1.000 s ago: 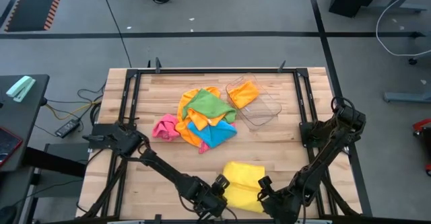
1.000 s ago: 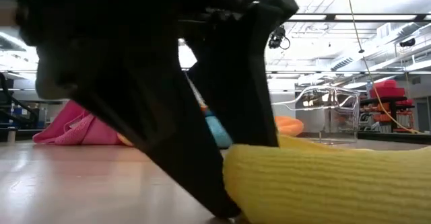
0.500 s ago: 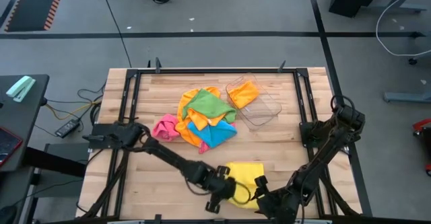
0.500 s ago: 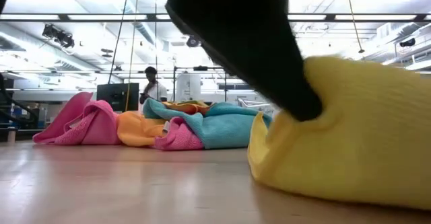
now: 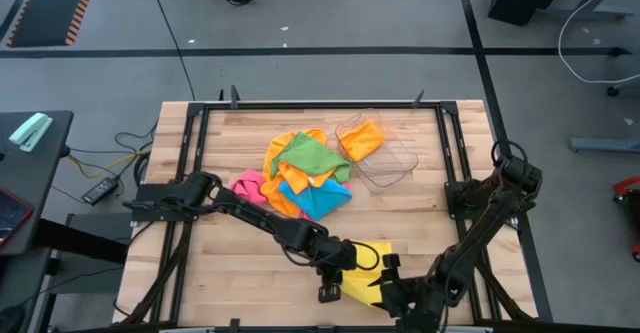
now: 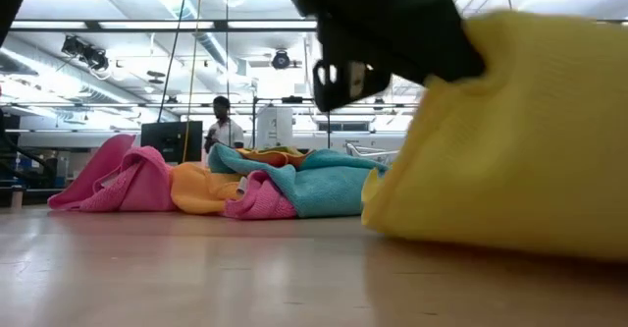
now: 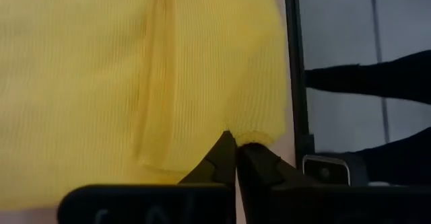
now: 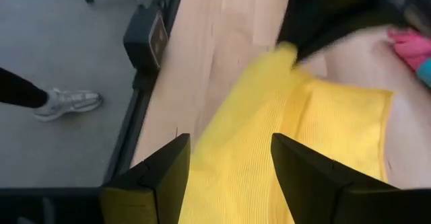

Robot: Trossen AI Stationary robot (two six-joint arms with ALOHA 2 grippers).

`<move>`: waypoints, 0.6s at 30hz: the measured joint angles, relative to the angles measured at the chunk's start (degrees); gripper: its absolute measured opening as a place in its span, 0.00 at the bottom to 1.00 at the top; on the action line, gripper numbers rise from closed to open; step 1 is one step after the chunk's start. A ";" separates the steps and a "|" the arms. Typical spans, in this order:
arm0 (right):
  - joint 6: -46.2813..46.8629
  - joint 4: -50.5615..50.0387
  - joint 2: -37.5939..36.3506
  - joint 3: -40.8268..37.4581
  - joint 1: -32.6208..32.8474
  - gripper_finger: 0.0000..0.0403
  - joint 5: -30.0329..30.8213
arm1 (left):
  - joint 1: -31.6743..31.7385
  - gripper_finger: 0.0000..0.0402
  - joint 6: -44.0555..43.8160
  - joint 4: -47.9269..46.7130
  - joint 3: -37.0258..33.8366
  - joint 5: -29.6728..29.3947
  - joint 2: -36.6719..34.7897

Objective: Fold microfiber towels
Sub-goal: Fold the yellow towel

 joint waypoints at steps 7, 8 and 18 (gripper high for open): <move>-0.90 5.36 0.02 -7.58 5.09 0.54 0.04 | -0.21 0.02 0.25 -0.13 0.00 0.02 -0.04; -1.73 6.84 0.02 -8.70 5.62 0.54 -0.83 | -0.29 0.02 0.23 -0.24 0.00 -0.09 -0.04; -11.03 16.42 0.02 -15.42 6.34 0.54 -4.95 | -0.15 0.04 -0.04 -5.57 0.00 -2.59 0.01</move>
